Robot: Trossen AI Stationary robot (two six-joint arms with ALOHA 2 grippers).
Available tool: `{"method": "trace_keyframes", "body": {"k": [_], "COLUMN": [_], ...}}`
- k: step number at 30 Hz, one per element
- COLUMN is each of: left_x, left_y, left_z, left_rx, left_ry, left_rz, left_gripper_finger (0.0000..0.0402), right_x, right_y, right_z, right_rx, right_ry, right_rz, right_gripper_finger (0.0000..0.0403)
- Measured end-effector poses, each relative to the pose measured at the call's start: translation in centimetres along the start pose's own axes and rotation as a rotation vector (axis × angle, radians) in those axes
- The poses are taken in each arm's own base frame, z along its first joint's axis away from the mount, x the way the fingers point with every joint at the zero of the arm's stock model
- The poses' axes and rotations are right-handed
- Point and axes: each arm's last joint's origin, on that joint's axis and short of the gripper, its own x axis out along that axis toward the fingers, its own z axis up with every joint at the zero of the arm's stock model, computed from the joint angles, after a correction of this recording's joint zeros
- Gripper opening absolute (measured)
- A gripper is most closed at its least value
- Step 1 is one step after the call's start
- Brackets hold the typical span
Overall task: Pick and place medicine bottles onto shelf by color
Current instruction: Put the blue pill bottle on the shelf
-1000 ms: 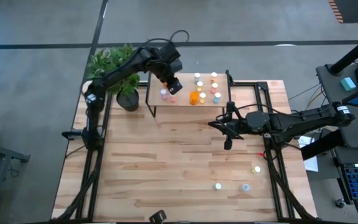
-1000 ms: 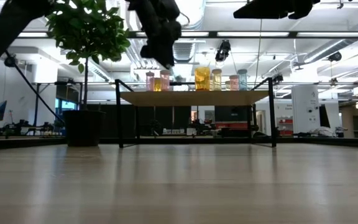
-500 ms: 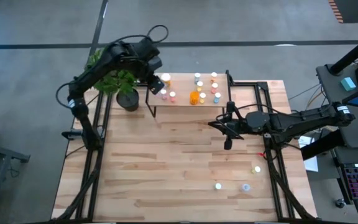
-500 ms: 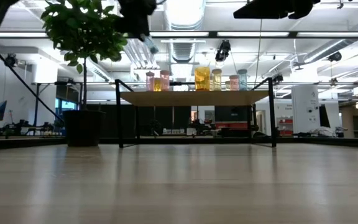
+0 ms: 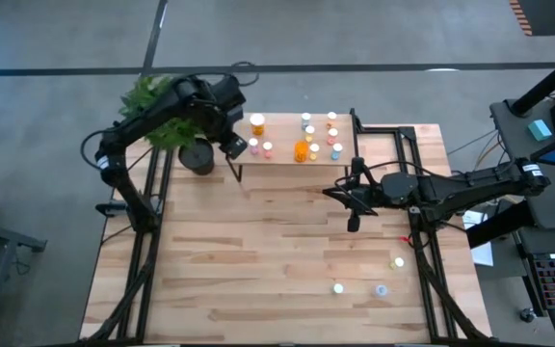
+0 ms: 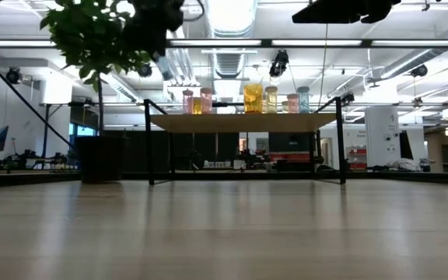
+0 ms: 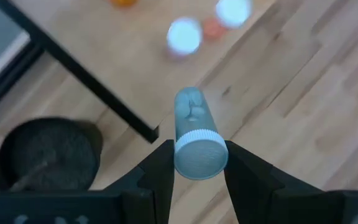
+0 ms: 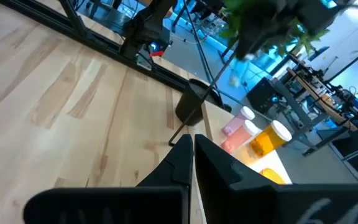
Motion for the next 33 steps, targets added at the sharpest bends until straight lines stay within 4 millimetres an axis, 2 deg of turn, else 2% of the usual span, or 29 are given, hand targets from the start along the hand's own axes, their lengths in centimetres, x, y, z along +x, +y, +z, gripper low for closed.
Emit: {"method": "trace_keyframes", "body": {"k": [7, 11, 22, 33], "left_x": [3.6, 4.7, 6.1, 6.2], "left_y": [0.3, 0.4, 0.7, 0.7], "left_z": [0.4, 0.5, 0.6, 0.6], "left_rx": [-0.011, -0.011, -0.007, -0.005], "left_ry": [0.026, 0.025, 0.009, 0.007], "left_rz": [0.065, 0.066, 0.124, 0.120], "left_gripper_finger": [0.0109, 0.0109, 0.0109, 0.0109], "right_x": [0.0, 0.0, 0.0, 0.0], "right_y": [0.0, 0.0, 0.0, 0.0], "right_z": [0.0, 0.0, 0.0, 0.0], "right_rx": [0.000, 0.000, 0.000, 0.000], "right_ry": [-0.001, -0.001, -0.001, -0.001], "right_rz": [0.000, 0.000, 0.000, 0.000], "right_gripper_finger": [0.0009, 0.0009, 0.0009, 0.0009]}}
